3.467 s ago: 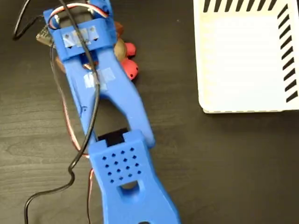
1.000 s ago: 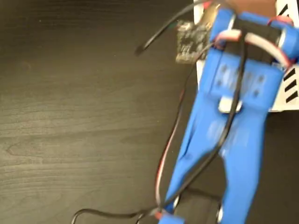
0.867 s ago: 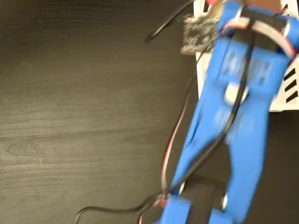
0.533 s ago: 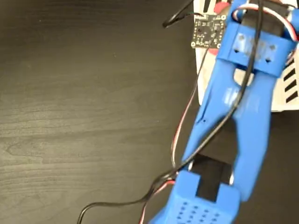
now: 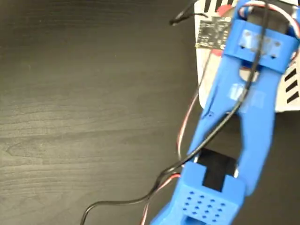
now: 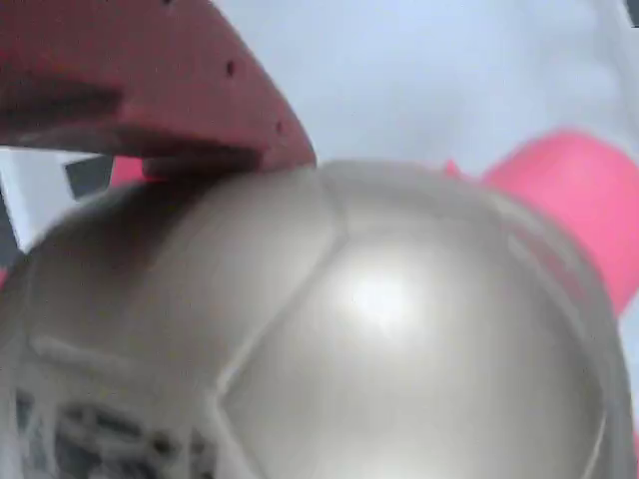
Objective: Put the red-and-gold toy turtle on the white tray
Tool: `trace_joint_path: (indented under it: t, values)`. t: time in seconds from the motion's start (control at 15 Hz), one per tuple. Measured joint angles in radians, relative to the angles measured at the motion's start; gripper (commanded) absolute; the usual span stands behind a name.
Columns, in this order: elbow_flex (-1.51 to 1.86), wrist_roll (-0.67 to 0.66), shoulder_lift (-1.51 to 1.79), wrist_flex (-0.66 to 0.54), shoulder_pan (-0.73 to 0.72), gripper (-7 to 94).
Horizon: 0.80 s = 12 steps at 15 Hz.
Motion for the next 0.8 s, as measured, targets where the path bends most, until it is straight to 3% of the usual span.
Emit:
trace_joint_path:
  t: [0.4, 0.47, 0.6, 0.8]
  values:
    - [0.002, -0.012, 0.0, -0.002, 0.012, 56]
    - [0.009, -0.012, 0.0, -0.006, 0.014, 45]
    - [0.043, -0.008, 0.002, -0.031, 0.015, 5]
    - [0.146, 0.04, 0.11, -0.155, 0.002, 0]
